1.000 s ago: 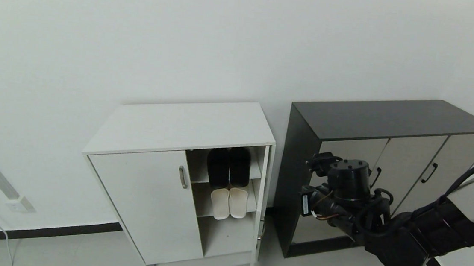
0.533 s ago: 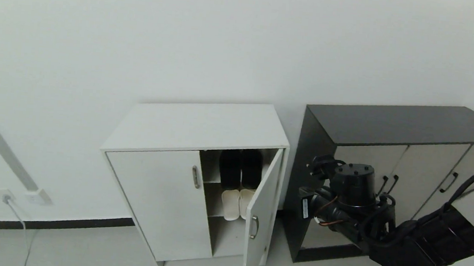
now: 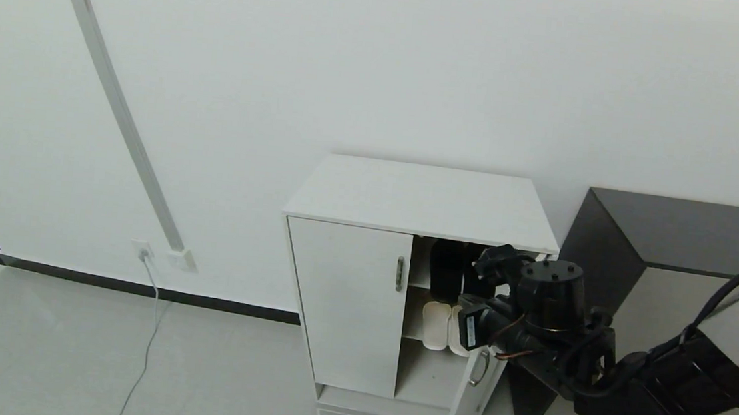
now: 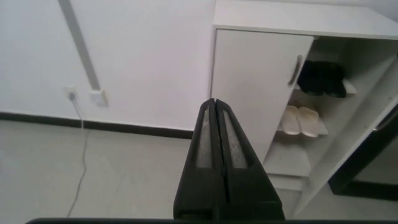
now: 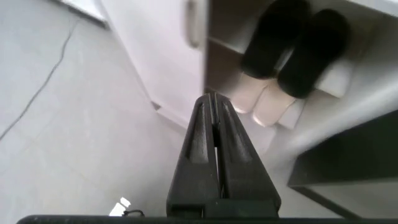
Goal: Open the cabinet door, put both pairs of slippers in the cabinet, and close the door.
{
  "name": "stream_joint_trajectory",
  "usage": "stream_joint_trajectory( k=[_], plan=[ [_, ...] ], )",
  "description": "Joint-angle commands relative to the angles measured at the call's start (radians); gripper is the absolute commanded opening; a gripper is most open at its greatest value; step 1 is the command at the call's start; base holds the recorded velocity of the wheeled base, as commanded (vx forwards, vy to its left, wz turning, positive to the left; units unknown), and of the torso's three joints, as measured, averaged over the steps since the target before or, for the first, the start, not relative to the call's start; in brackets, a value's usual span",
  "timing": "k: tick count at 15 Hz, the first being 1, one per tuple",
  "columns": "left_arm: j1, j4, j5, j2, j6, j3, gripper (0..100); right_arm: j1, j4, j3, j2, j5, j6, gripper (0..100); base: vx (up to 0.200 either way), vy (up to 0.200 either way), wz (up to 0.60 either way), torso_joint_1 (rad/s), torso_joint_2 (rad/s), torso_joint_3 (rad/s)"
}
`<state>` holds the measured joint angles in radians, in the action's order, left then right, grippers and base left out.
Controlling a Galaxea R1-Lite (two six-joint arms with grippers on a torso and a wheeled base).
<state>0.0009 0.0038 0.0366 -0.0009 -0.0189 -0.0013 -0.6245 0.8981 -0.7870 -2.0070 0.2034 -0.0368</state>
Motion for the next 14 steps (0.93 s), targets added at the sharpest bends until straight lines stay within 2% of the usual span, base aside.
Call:
stream_joint_trajectory(
  k=[1,4,8,12,14],
  plan=[
    [0.001,-0.001,0.0,0.001,-0.001,0.0,0,0.009,0.001,0.003,0.007,0.005,0.009,0,0.0,0.0,0.0,0.0,0.0,0.0],
    [0.002,-0.001,0.0,0.001,0.001,0.0,0,0.028,-0.008,0.045,0.06,0.005,0.037,0,0.0,0.0,0.0,0.0,0.0,0.0],
    [0.001,-0.001,0.0,0.001,0.002,0.0,0,0.088,-0.01,0.173,0.137,0.005,0.107,0,0.0,0.0,0.0,0.0,0.0,0.0],
    [0.002,-0.001,0.0,0.001,0.002,-0.002,0,0.104,-0.002,0.31,0.165,-0.002,0.137,0,0.2,0.0,0.0,0.002,0.0,0.001],
    [0.002,-0.001,0.0,0.001,0.002,0.0,0,0.1,-0.002,0.353,0.166,-0.004,0.14,0,0.0,0.0,0.0,0.0,0.0,0.0]
  ],
)
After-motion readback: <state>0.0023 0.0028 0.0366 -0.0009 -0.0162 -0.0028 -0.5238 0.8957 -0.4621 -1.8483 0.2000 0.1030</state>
